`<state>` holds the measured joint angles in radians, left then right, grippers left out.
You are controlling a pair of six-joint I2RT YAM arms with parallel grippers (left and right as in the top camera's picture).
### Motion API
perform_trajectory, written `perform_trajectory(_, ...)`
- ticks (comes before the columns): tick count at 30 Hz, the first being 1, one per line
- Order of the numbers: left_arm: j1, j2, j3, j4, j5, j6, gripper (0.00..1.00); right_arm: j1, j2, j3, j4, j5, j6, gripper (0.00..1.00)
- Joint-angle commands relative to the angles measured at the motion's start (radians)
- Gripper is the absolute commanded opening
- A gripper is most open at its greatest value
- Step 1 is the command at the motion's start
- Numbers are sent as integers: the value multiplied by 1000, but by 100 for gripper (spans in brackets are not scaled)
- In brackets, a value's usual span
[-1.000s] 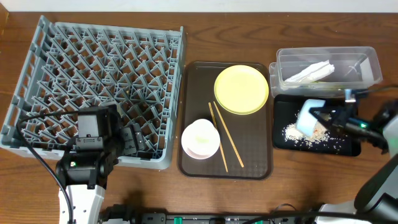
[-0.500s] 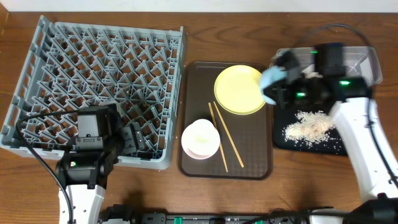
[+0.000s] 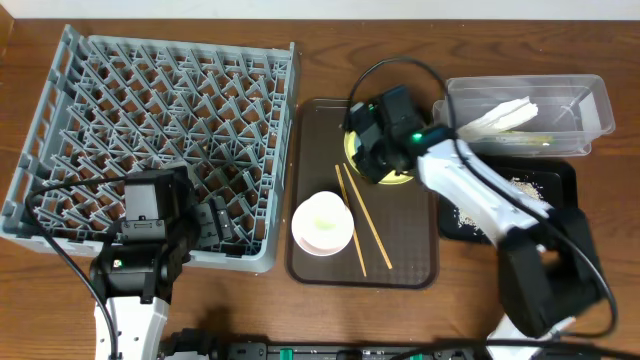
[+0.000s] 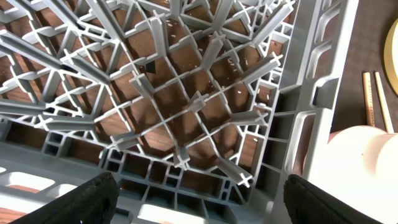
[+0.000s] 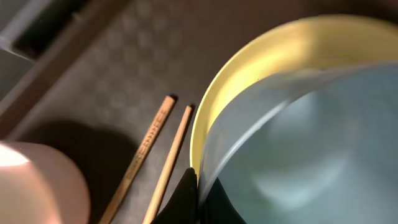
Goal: Sort waste into correct bins and load items into the dishwasher
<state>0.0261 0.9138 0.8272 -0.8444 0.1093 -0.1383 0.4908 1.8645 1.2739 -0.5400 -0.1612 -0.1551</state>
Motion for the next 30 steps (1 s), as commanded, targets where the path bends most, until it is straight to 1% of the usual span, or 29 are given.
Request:
perform_trajectory(1,3,1,21,0,10,-9,88,14,32,5,12,26,39,3)
perform_trajectory(2,3,1,21,0,9,-9,88,14,33,5,13,26,48,5)
perform_trajectory(3,3,1,21,0,9,-9,88,14,32,5,13,26,51,10)
perform_trajectory(4,3,1,21,0,10,-9,88,14,28,6,13,25,53,19)
perform_trajectory(6,3,1,21,0,9,-9,88,14,8,11,1,18,55,23)
perform_trajectory(9,3,1,21,0,9,-9,88,14,-40,31,-26,-17,55,31)
perform_trajectory(13,3,1,21,1,9,-9,88,14,-153,48,-40,-107,72,40)
perform_trajectory(15,3,1,21,1,9,-9,88,15,-211,48,-56,-166,94,43)
perform_trajectory(19,3,1,21,1,9,-9,88,37,-229,47,-145,-188,99,45)
perform_trajectory(24,3,1,21,1,10,-9,88,84,-172,46,-257,-186,99,43)
perform_trajectory(28,3,1,21,1,10,-9,88,119,-95,46,-297,-187,122,39)
perform_trajectory(29,3,1,21,1,10,-9,88,125,-76,46,-301,-187,132,37)
perform_trajectory(30,3,1,21,1,9,-9,88,136,-43,46,-306,-187,149,31)
